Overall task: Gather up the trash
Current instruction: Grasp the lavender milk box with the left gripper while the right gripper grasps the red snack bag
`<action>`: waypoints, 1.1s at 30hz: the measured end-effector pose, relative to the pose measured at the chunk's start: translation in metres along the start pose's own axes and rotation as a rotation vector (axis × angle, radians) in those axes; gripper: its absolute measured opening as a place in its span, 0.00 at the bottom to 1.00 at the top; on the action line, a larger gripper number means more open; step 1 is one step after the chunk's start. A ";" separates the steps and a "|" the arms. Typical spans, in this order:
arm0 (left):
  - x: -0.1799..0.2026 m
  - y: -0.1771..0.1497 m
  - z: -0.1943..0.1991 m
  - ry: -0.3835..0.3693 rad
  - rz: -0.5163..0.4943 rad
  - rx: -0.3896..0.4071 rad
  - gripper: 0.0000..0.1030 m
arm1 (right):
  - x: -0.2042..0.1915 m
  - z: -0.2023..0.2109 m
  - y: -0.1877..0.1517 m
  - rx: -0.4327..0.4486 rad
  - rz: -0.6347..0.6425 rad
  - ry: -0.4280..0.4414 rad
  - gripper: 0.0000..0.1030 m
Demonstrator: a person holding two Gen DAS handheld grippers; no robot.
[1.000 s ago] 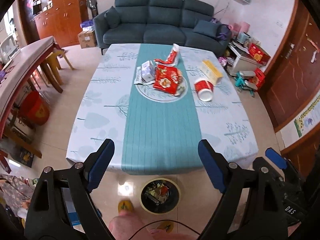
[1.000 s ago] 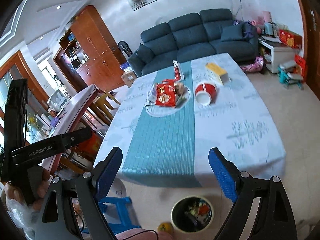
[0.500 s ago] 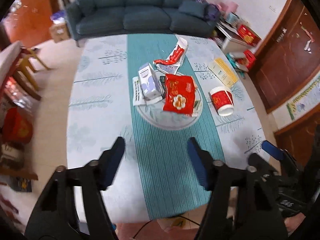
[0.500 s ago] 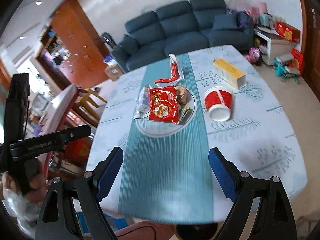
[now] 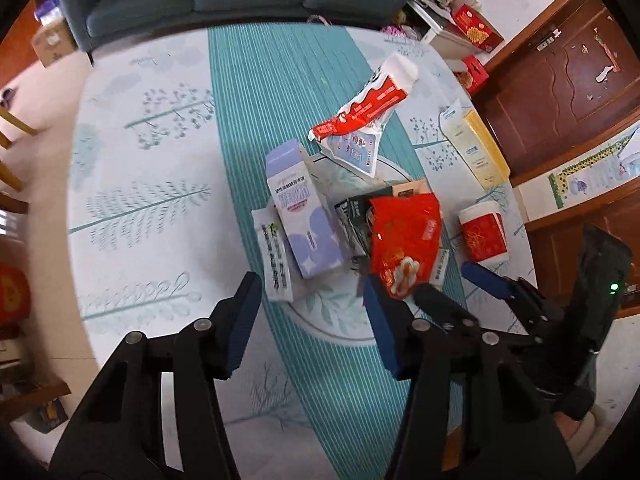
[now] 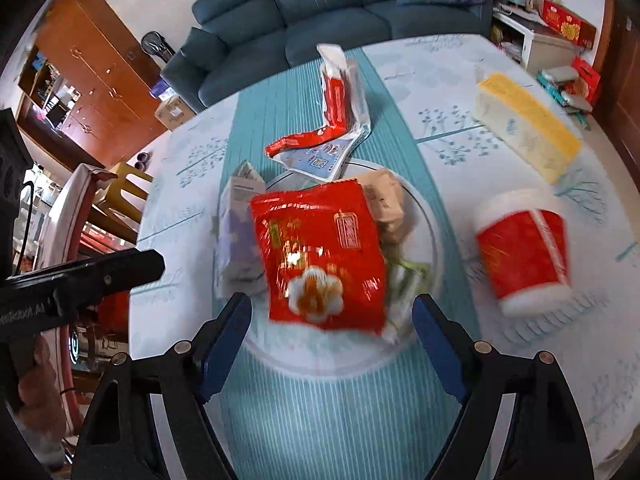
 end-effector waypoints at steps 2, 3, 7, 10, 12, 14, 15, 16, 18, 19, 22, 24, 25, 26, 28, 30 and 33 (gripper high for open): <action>-0.005 0.006 -0.012 -0.029 0.015 -0.031 0.48 | -0.002 -0.019 0.003 -0.035 -0.002 -0.011 0.82; -0.007 0.008 -0.016 -0.044 0.021 -0.041 0.48 | -0.002 -0.025 0.003 -0.048 -0.003 -0.011 0.82; -0.011 0.016 -0.031 -0.092 0.036 -0.075 0.48 | -0.003 -0.042 0.001 -0.075 -0.013 0.008 0.82; -0.012 0.019 -0.039 -0.115 0.044 -0.097 0.48 | -0.005 -0.047 -0.001 -0.085 -0.029 0.063 0.55; -0.012 0.020 -0.044 -0.124 0.050 -0.109 0.48 | -0.004 -0.048 -0.001 -0.083 -0.049 0.094 0.35; -0.011 0.022 -0.048 -0.130 0.049 -0.115 0.48 | -0.003 -0.046 -0.001 -0.080 -0.067 0.120 0.24; -0.010 0.024 -0.050 -0.130 0.046 -0.114 0.48 | -0.001 -0.043 -0.001 -0.070 -0.074 0.125 0.21; -0.010 0.025 -0.050 -0.131 0.044 -0.113 0.48 | -0.001 -0.040 -0.001 -0.063 -0.078 0.132 0.19; -0.009 0.030 -0.051 -0.132 0.037 -0.112 0.48 | -0.001 -0.032 -0.003 -0.051 -0.093 0.155 0.07; -0.009 0.033 -0.053 -0.131 0.037 -0.114 0.48 | -0.001 -0.029 -0.002 -0.043 -0.100 0.161 0.06; -0.014 0.041 -0.057 -0.126 0.047 -0.117 0.48 | 0.002 -0.022 0.001 -0.014 -0.125 0.174 0.05; -0.017 0.047 -0.060 -0.125 0.056 -0.114 0.48 | 0.004 -0.019 0.006 -0.002 -0.146 0.180 0.05; -0.020 0.051 -0.060 -0.126 0.063 -0.113 0.48 | 0.003 -0.016 0.006 0.002 -0.152 0.182 0.05; -0.021 0.054 -0.062 -0.130 0.069 -0.114 0.48 | 0.004 -0.015 0.007 0.005 -0.161 0.186 0.05; -0.026 0.062 -0.067 -0.131 0.084 -0.115 0.48 | 0.005 -0.014 0.008 0.008 -0.177 0.193 0.05; -0.032 0.067 -0.072 -0.132 0.095 -0.118 0.48 | 0.004 -0.014 0.008 0.009 -0.180 0.196 0.05; -0.040 0.070 -0.080 -0.135 0.118 -0.133 0.48 | 0.005 -0.009 0.004 0.007 -0.189 0.204 0.05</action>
Point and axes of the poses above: each gripper's, at about its wrist camera, not at the fingertips, and z roughly against the way its jaws point, x to its right, y to its top, the point moved 8 cm from there along -z, roughly the way its jaws point, and after that the axes turned 7 degrees about -y, right-handed, at the moved point
